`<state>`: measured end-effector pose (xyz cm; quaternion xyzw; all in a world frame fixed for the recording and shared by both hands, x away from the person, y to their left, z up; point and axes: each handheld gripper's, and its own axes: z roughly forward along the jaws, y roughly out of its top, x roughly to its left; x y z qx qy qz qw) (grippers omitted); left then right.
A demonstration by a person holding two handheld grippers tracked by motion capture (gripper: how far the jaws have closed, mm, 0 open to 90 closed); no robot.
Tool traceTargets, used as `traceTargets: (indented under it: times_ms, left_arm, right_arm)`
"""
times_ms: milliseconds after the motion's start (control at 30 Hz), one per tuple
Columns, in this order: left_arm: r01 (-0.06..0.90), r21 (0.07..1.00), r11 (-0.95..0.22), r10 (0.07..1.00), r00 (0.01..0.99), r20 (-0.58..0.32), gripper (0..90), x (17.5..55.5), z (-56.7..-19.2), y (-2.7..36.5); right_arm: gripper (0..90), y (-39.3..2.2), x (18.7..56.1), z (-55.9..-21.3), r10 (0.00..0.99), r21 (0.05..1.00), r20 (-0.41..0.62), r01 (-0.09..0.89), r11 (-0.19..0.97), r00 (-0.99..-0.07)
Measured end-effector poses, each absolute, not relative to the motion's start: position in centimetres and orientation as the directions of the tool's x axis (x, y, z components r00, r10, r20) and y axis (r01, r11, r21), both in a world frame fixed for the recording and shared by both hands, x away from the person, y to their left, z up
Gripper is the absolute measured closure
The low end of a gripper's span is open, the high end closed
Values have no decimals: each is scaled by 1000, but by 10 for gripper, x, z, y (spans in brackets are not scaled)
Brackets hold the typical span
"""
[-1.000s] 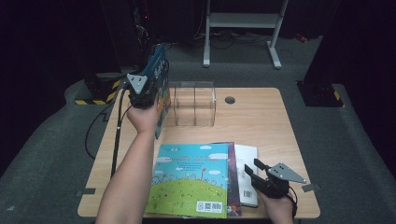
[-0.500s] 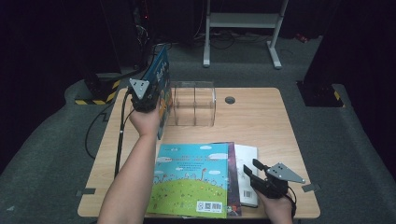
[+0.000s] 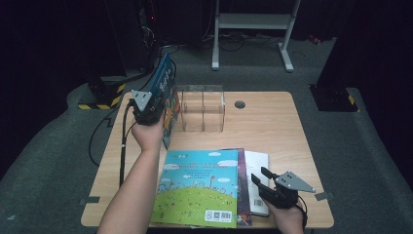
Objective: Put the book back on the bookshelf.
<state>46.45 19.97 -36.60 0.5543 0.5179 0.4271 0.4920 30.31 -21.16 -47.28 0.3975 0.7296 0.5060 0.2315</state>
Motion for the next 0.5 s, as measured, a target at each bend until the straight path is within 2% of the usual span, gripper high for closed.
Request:
traceTargets:
  times_ms: [100, 133, 167, 267, 500]
  left_arm:
    - [191, 981, 27, 993, 106, -48, 736, 467, -367, 201]
    - [201, 979, 30, 993, 102, -52, 746, 468, -367, 202]
    - [207, 978, 35, 993, 99, -56, 792, 469, -367, 203]
    - [214, 976, 27, 995, 89, -47, 823, 469, -366, 203]
    - [196, 981, 2, 996, 83, -19, 833, 473, -363, 195]
  right_arm:
    - [522, -212, 303, -473, 813, 923, 65, 345, 172, -578]
    - [522, -211, 303, -473, 813, 922, 67, 347, 171, -578]
    - [522, -211, 303, -473, 812, 922, 64, 345, 173, -580]
    - [522, -211, 303, -473, 811, 923, 61, 342, 176, -582]
    - [521, -212, 303, -473, 811, 922, 64, 345, 174, -582]
